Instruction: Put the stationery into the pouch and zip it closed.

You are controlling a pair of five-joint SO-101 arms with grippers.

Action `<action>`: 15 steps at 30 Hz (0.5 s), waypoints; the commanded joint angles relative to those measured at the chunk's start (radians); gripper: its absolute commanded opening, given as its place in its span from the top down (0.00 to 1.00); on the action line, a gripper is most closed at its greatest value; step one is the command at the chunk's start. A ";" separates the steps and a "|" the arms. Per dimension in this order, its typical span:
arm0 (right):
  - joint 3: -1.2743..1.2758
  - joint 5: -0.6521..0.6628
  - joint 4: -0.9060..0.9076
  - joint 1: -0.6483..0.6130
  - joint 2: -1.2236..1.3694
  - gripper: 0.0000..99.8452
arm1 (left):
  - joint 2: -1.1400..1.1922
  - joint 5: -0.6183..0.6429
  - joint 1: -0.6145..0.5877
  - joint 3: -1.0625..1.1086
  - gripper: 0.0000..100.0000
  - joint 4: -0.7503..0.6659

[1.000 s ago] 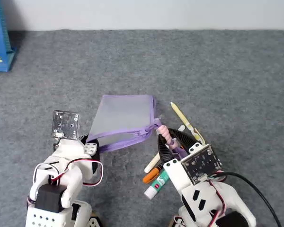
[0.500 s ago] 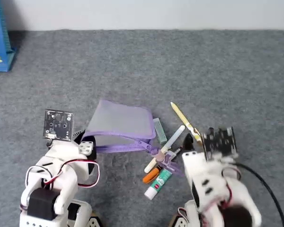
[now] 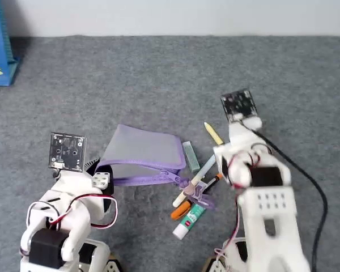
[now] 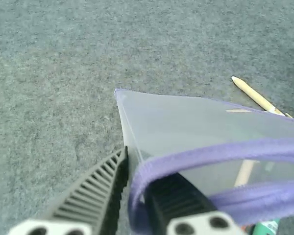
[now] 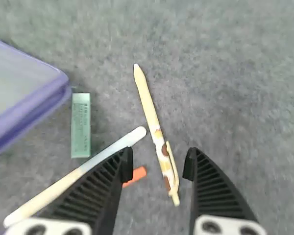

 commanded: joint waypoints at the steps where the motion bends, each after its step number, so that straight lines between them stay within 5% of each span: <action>1: -0.127 0.023 -0.058 0.012 0.166 0.83 | -0.011 -0.005 0.002 -0.062 0.99 0.006; 15: -0.552 0.025 -0.058 0.004 0.771 0.83 | -0.009 -0.003 -0.002 -0.058 0.99 0.000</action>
